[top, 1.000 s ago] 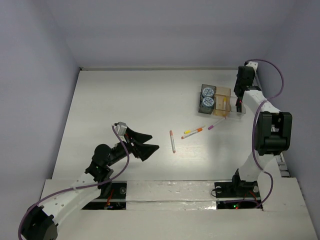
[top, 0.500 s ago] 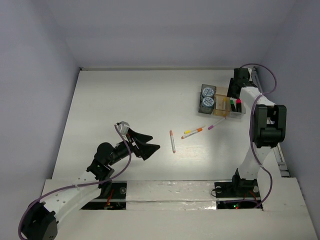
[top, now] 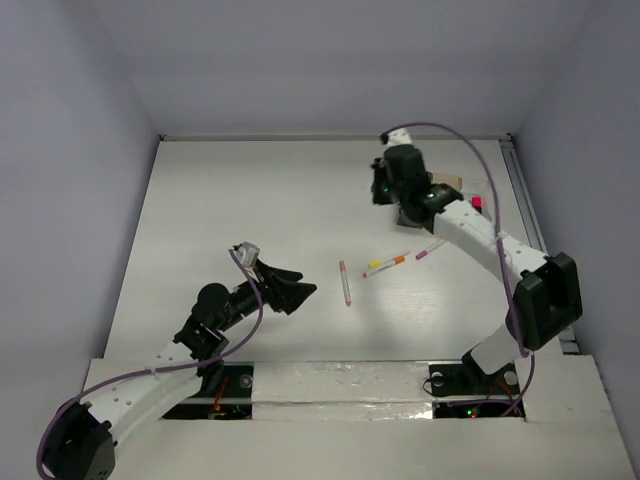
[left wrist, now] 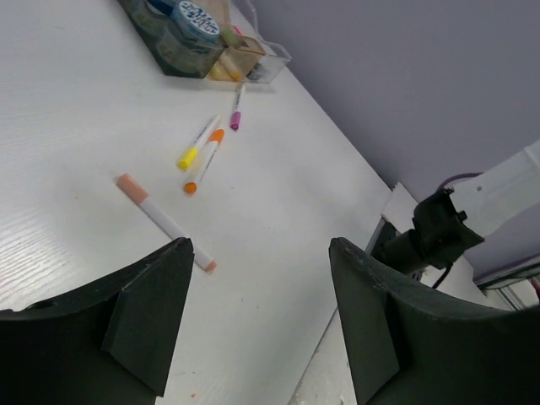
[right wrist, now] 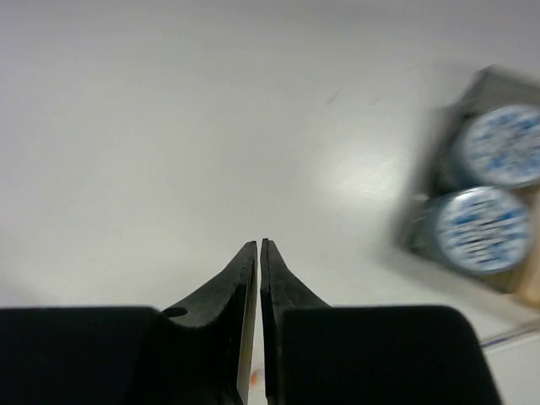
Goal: Sort the stationery into containers
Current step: Pick up the pen from the center of the board.
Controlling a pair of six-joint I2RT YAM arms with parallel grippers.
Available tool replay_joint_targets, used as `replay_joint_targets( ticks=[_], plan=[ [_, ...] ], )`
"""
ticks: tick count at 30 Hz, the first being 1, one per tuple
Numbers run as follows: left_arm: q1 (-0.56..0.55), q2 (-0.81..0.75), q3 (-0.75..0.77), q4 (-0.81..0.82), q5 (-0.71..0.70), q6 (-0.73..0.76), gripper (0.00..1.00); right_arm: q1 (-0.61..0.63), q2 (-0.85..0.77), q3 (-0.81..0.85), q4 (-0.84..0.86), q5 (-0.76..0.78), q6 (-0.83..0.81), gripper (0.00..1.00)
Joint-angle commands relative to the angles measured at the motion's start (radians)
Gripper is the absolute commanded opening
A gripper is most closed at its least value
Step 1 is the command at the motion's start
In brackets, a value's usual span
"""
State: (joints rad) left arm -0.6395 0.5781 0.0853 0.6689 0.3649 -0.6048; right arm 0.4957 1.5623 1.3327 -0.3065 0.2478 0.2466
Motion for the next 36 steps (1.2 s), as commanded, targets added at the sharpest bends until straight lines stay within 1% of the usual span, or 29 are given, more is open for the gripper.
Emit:
replay_joint_targets(
  ticks=[1,2,3,4,8,11,12,14,16,17,22,23,25,27,28,32,33,34,36],
  plan=[
    [-0.003,-0.026,0.037,-0.037,-0.081,0.034,0.62,0.11,0.054,-0.059,-0.074,-0.076,0.068,0.13],
    [-0.003,-0.03,0.039,-0.049,-0.116,0.036,0.6,0.183,0.089,-0.052,-0.095,-0.061,0.068,0.19],
    [-0.003,-0.034,0.042,-0.066,-0.135,0.04,0.56,0.216,0.111,-0.028,-0.149,-0.03,0.082,0.23],
    [-0.003,-0.037,0.048,-0.098,-0.153,0.043,0.55,0.262,0.129,-0.023,-0.166,-0.027,0.091,0.34],
    [-0.003,-0.084,0.047,-0.149,-0.233,0.057,0.48,0.31,0.177,-0.055,-0.164,-0.056,0.151,0.52],
    [-0.003,-0.109,0.041,-0.157,-0.265,0.06,0.46,0.32,0.185,-0.101,-0.141,-0.077,0.172,0.56],
    [-0.003,-0.11,0.037,-0.157,-0.27,0.06,0.46,0.329,0.197,-0.108,-0.131,-0.105,0.184,0.56],
    [-0.003,-0.1,0.037,-0.154,-0.277,0.066,0.45,0.339,0.215,-0.13,-0.121,-0.108,0.194,0.56],
    [-0.003,-0.087,0.039,-0.149,-0.281,0.071,0.45,0.339,0.237,-0.145,-0.111,-0.101,0.207,0.54],
    [-0.003,-0.072,0.039,-0.146,-0.282,0.073,0.45,0.339,0.242,-0.154,-0.1,-0.107,0.21,0.49],
    [-0.003,-0.029,0.042,-0.118,-0.279,0.079,0.45,0.339,0.28,-0.197,-0.048,-0.147,0.227,0.38],
    [-0.003,-0.018,0.042,-0.114,-0.279,0.079,0.45,0.339,0.294,-0.202,-0.045,-0.15,0.227,0.32],
    [-0.003,-0.012,0.041,-0.108,-0.279,0.08,0.45,0.339,0.308,-0.21,-0.045,-0.143,0.23,0.24],
    [-0.003,-0.007,0.042,-0.106,-0.28,0.082,0.44,0.339,0.318,-0.211,-0.048,-0.128,0.23,0.03],
    [-0.003,-0.007,0.044,-0.104,-0.281,0.082,0.44,0.339,0.315,-0.213,-0.046,-0.125,0.232,0.0],
    [-0.003,-0.009,0.041,-0.101,-0.279,0.08,0.45,0.339,0.243,-0.214,-0.013,-0.084,0.241,0.0],
    [-0.003,-0.008,0.039,-0.1,-0.276,0.082,0.44,0.339,0.22,-0.21,-0.002,-0.041,0.237,0.0],
    [-0.003,-0.006,0.039,-0.097,-0.273,0.082,0.45,0.33,0.165,-0.202,0.004,-0.022,0.232,0.0],
    [-0.003,-0.004,0.039,-0.092,-0.258,0.08,0.44,0.299,0.108,-0.182,0.027,0.002,0.211,0.0]
  ],
)
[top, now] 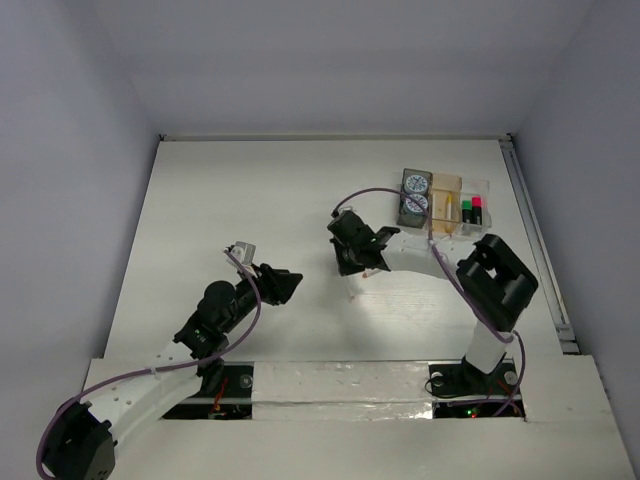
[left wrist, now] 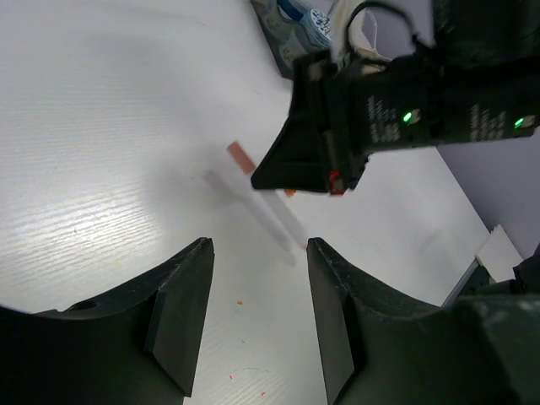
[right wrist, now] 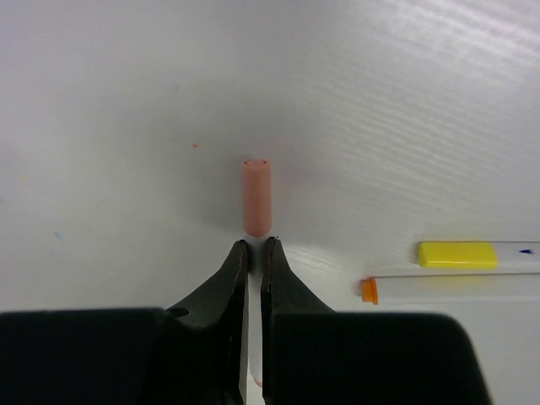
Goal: Sort the stationery into containers
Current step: Pick up the pen from the center of the board, then place the pen in the storage box.
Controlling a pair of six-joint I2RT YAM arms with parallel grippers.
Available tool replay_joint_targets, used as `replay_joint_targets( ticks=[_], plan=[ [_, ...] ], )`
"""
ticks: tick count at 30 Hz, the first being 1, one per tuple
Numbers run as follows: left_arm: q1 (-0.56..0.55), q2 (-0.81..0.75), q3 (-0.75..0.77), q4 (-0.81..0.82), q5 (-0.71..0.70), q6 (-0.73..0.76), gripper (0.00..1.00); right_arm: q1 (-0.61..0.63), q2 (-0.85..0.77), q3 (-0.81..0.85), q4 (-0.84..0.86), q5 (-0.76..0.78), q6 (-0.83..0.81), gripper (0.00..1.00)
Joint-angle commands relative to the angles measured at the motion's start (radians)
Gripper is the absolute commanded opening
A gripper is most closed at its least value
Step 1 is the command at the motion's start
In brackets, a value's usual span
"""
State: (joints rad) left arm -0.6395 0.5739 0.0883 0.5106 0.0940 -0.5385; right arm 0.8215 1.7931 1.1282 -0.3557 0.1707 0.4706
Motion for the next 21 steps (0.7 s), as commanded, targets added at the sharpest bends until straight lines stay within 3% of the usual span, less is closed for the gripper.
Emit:
replay_joint_targets(
  ticks=[1,6,7,12,21],
  plan=[
    [-0.003,0.0,0.034,0.072,0.016,0.012,0.45,-0.079,-0.179,0.028,0.087,0.085,-0.023,0.0],
    [-0.003,0.021,0.033,0.098,0.062,0.003,0.45,-0.347,-0.285,0.05,0.144,0.058,-0.102,0.0],
    [-0.003,0.027,0.034,0.103,0.072,0.0,0.44,-0.433,-0.285,0.061,0.138,0.055,-0.113,0.0],
    [-0.003,0.037,0.031,0.12,0.096,-0.006,0.45,-0.612,-0.232,0.114,0.126,0.053,-0.196,0.0],
    [-0.003,0.063,0.028,0.157,0.127,-0.014,0.44,-0.771,-0.08,0.172,0.176,0.05,-0.243,0.0]
  ],
)
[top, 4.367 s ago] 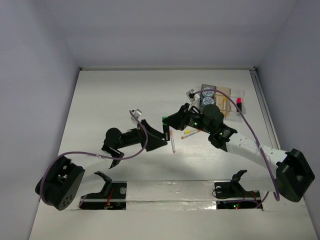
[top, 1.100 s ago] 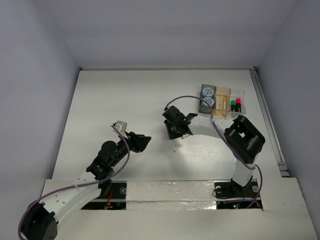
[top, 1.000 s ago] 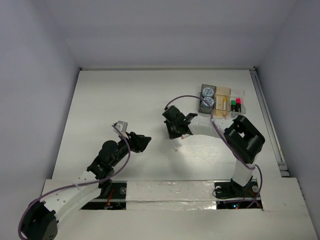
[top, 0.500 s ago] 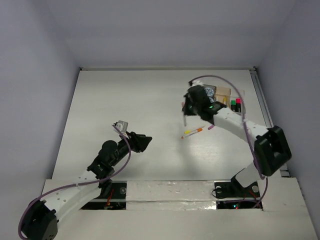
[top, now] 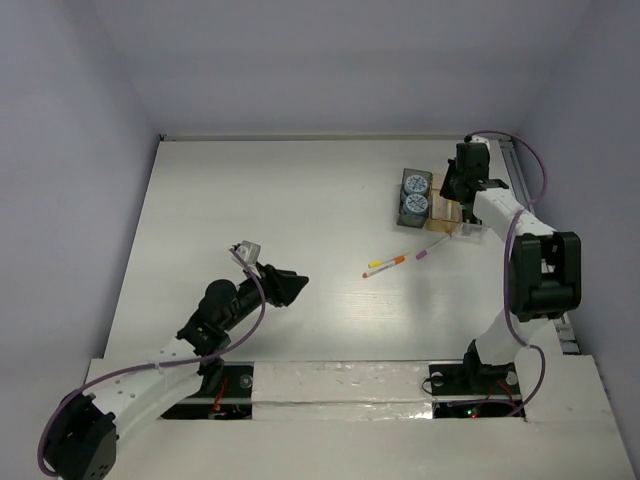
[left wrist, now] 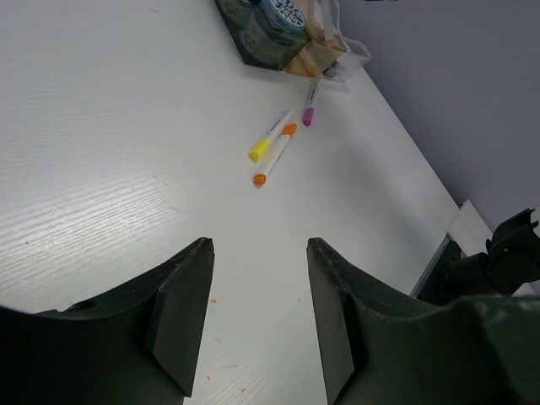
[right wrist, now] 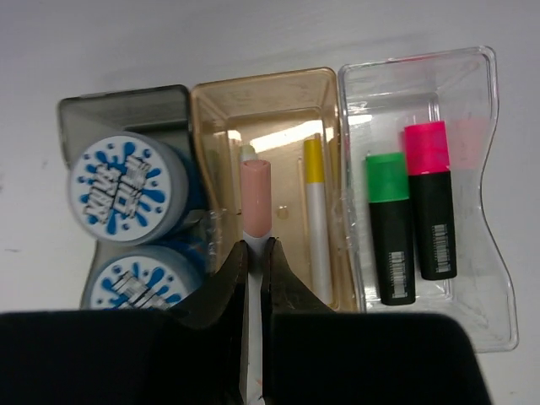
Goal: Sort the stationery into containers
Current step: Place the pen in the storage box.
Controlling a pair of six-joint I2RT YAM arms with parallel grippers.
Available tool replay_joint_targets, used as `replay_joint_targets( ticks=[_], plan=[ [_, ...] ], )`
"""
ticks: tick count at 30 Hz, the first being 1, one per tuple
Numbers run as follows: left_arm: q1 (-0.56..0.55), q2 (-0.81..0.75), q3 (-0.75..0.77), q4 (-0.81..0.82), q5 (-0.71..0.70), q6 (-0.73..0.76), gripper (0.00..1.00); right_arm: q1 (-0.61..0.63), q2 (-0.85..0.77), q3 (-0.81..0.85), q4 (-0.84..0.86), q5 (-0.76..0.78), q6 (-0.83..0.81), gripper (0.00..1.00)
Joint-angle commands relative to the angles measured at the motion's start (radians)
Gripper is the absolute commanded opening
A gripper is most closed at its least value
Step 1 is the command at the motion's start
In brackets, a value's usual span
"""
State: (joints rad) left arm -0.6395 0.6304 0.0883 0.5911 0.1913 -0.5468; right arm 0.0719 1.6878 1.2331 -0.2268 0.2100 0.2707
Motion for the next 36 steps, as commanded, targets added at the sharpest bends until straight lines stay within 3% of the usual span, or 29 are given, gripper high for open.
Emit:
replay_joint_targets(
  ticks=[1,12,13,14,17,20,22,25,28,29,33,36],
  plan=[
    [-0.003,0.009,0.027,0.079,0.031,-0.007,0.45,-0.021,0.026,0.078,0.049,0.011,-0.047,0.0],
    [-0.003,0.1,0.031,0.134,0.066,-0.012,0.44,-0.03,0.154,0.135,0.043,-0.014,-0.024,0.01],
    [-0.003,0.109,0.034,0.145,0.068,-0.012,0.44,-0.03,0.159,0.146,0.034,-0.008,-0.021,0.04],
    [-0.003,0.117,0.036,0.154,0.072,-0.01,0.44,-0.03,0.164,0.154,0.02,-0.003,-0.015,0.2],
    [-0.003,0.187,0.05,0.193,0.099,-0.013,0.44,-0.03,0.132,0.145,-0.008,-0.007,0.01,0.53],
    [-0.029,0.267,0.082,0.229,0.105,-0.024,0.44,-0.03,0.034,0.103,0.015,-0.046,0.036,0.64],
    [-0.086,0.31,0.111,0.239,0.085,-0.022,0.45,-0.03,-0.028,0.039,0.035,-0.09,0.065,0.65],
    [-0.189,0.412,0.223,0.227,0.011,0.007,0.47,-0.017,-0.216,-0.156,0.156,-0.202,0.107,0.63],
    [-0.25,0.538,0.315,0.194,-0.062,0.062,0.48,0.048,-0.462,-0.372,0.271,-0.28,0.16,0.29],
    [-0.281,0.573,0.38,0.184,-0.079,0.076,0.48,0.06,-0.52,-0.414,0.279,-0.285,0.177,0.03],
    [-0.331,0.81,0.559,0.128,-0.133,0.145,0.53,0.071,-0.84,-0.535,0.238,-0.282,0.211,0.0],
    [-0.354,0.973,0.712,0.078,-0.162,0.189,0.57,0.071,-0.963,-0.561,0.16,-0.261,0.194,0.03]
  ],
)
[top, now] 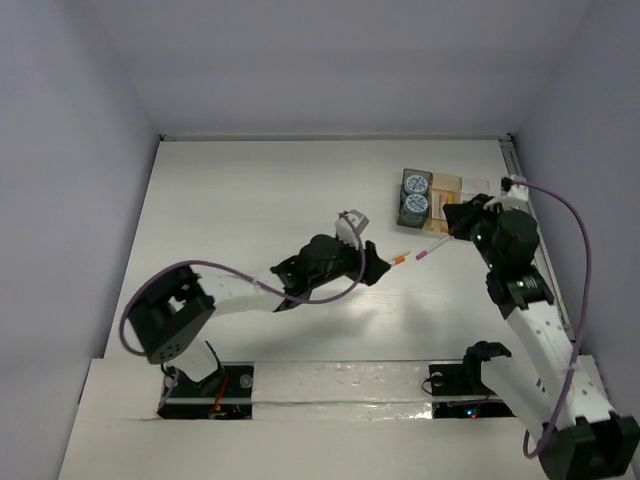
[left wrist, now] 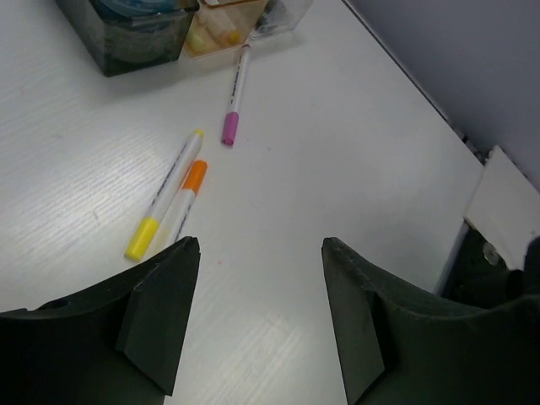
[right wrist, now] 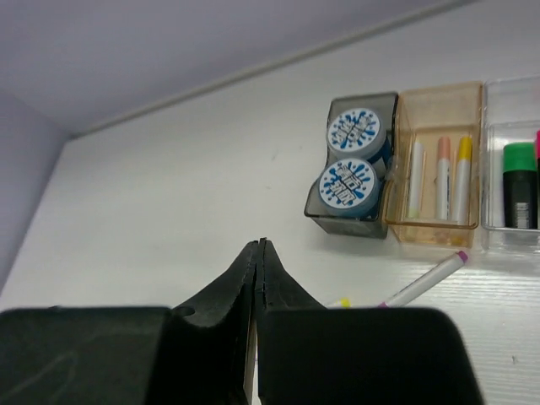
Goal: Sort the stationery into containers
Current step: Place the pen in the storage box, then pick up the pen from the center of the board.
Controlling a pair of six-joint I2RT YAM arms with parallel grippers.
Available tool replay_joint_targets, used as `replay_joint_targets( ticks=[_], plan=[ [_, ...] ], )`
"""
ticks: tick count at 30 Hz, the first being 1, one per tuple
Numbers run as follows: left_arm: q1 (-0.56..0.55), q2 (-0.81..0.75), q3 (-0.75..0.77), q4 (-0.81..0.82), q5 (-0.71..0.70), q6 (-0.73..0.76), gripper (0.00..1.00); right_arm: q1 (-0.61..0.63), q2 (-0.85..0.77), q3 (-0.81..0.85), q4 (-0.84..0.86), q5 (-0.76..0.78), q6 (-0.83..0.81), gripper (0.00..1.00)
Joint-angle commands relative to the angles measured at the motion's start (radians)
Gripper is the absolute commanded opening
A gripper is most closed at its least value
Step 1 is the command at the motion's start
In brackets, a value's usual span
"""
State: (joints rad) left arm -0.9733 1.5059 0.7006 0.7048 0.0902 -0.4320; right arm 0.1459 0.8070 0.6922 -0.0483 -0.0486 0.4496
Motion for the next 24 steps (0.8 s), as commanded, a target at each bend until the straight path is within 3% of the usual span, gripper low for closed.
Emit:
replay_joint_targets(
  ticks=[1,3,6,13,24],
  plan=[
    [-0.033,0.14,0.181,-0.068,-0.064,0.085,0.57,-0.003,-0.148,-0.02,-0.034,0.013,0.011,0.05],
    [-0.06,0.244,0.259,-0.1,-0.081,0.128,0.57,-0.003,-0.204,-0.028,-0.056,0.01,0.012,0.16],
    [-0.086,0.36,0.42,-0.186,-0.13,0.189,0.58,-0.003,-0.259,-0.031,-0.065,-0.036,0.017,0.41],
    [-0.108,0.571,0.725,-0.33,-0.199,0.305,0.57,-0.003,-0.278,-0.045,-0.033,-0.135,0.041,0.41],
    [-0.117,0.816,1.023,-0.478,-0.234,0.368,0.51,-0.003,-0.299,-0.059,-0.018,-0.189,0.037,0.41]
  ],
)
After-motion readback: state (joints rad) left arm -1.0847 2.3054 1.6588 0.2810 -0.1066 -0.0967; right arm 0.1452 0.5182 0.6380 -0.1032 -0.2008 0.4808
